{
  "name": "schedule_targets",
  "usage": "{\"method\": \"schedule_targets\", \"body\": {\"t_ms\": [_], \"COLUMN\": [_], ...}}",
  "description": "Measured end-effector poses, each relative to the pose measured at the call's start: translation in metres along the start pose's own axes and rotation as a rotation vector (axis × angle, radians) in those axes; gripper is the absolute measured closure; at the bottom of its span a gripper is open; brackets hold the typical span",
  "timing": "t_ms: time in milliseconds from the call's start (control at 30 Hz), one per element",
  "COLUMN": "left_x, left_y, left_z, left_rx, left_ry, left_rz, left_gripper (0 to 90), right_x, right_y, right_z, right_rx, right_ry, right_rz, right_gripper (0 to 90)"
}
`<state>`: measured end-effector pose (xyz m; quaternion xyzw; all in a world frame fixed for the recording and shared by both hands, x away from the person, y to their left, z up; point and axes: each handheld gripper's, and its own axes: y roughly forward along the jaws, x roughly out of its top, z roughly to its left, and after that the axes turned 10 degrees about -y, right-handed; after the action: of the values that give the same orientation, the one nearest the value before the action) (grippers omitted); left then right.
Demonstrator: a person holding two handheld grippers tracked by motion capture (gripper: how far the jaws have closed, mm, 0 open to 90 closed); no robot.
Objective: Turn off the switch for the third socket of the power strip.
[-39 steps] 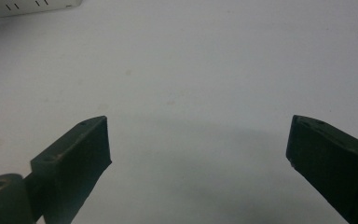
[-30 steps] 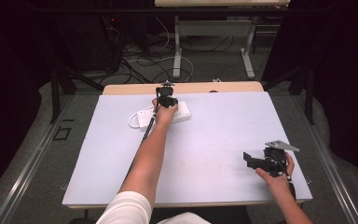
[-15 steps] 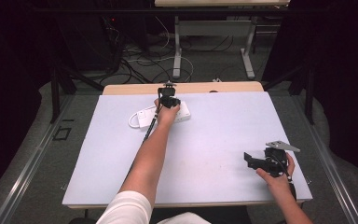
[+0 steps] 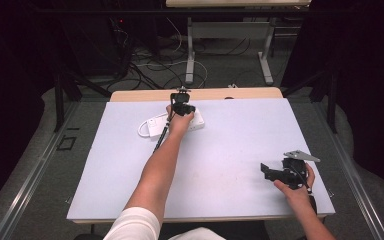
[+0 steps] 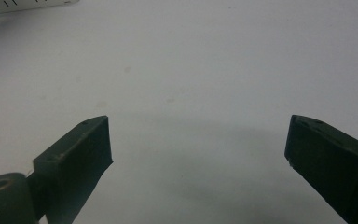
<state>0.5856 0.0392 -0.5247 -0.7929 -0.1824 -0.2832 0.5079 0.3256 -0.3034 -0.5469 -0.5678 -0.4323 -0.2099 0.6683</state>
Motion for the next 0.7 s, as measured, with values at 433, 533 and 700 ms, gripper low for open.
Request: {"method": "schedule_targets", "body": {"t_ms": [433,533,700], "left_x": [0.001,0.001,0.001], "left_y": [-0.015,-0.018,-0.023], "left_z": [-0.013,-0.015,-0.022], "left_rx": [-0.023,-0.026,-0.040], "left_ry": [0.060,0.077,0.084], "left_rz": [-0.013,-0.007,-0.011], "left_gripper": [78.4,76.0,72.6], "right_x": [0.000,0.000,0.001], "right_y": [0.001,0.002,0.002], "right_z": [0.001,0.001,0.002], "right_rx": [0.002,0.006,0.012], "right_ry": [-0.006,-0.010,-0.011], "right_rz": [-0.003,-0.004,-0.007], "right_gripper": [6.4,6.5,6.5]}}
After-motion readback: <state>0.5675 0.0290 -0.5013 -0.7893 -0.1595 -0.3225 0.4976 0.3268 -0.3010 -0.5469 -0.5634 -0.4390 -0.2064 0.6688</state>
